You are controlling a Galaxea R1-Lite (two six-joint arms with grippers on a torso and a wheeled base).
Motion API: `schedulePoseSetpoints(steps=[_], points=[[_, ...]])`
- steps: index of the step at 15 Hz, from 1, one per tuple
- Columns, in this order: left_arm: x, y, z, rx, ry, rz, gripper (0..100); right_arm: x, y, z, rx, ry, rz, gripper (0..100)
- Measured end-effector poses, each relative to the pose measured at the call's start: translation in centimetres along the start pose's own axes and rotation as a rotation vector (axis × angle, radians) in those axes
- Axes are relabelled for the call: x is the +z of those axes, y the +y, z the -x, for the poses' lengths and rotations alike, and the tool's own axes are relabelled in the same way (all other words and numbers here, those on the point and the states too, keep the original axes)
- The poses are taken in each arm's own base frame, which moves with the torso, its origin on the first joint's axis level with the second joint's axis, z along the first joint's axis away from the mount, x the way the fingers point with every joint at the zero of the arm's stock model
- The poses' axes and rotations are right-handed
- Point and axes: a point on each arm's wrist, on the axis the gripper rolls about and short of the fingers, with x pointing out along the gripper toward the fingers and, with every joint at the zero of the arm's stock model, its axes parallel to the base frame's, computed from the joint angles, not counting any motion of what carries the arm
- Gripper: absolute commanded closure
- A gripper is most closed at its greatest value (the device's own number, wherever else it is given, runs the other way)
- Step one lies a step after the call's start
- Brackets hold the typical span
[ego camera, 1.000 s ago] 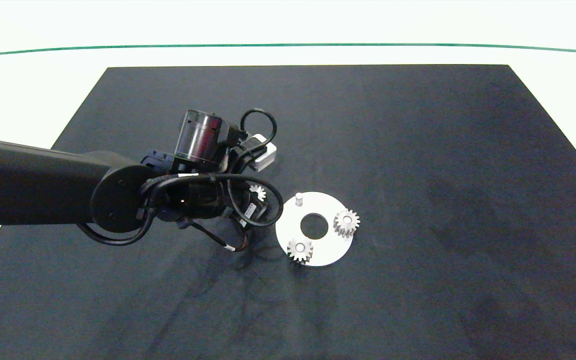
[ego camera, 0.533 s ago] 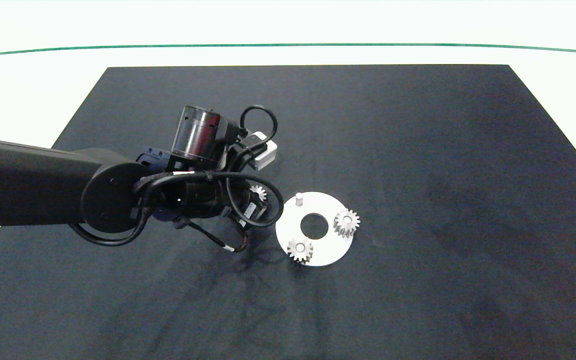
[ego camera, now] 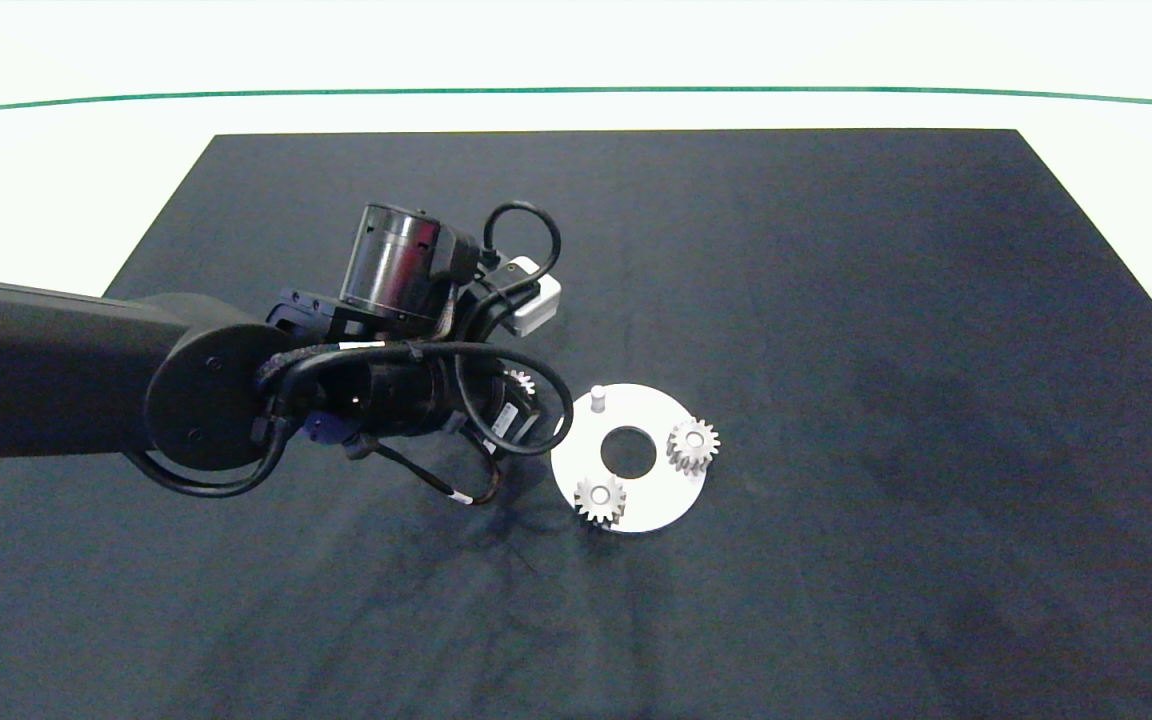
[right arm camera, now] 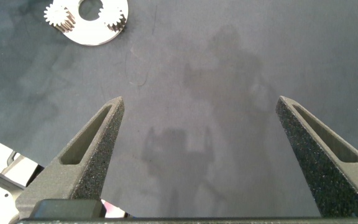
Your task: Install three planetary gears onto the carrier pins
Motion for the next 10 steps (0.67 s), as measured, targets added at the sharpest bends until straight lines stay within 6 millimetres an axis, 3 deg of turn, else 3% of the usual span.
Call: schedulePoseSetpoints(steps=[3,4,10], points=[[0.04,0.04,0.03,0.001,-0.003,0.0,90,0.0,0.0,0.0,0.001,0.0,0.0,0],[0.09,0.08,0.06,0.003,-0.005,0.001,0,-0.01,0.0,0.0,0.001,0.0,0.0,0],[0.38,0.53,0.56,0.015,-0.018,0.005,0,-0.05,0.02,-0.04,0.002,0.002,0.001,0]])
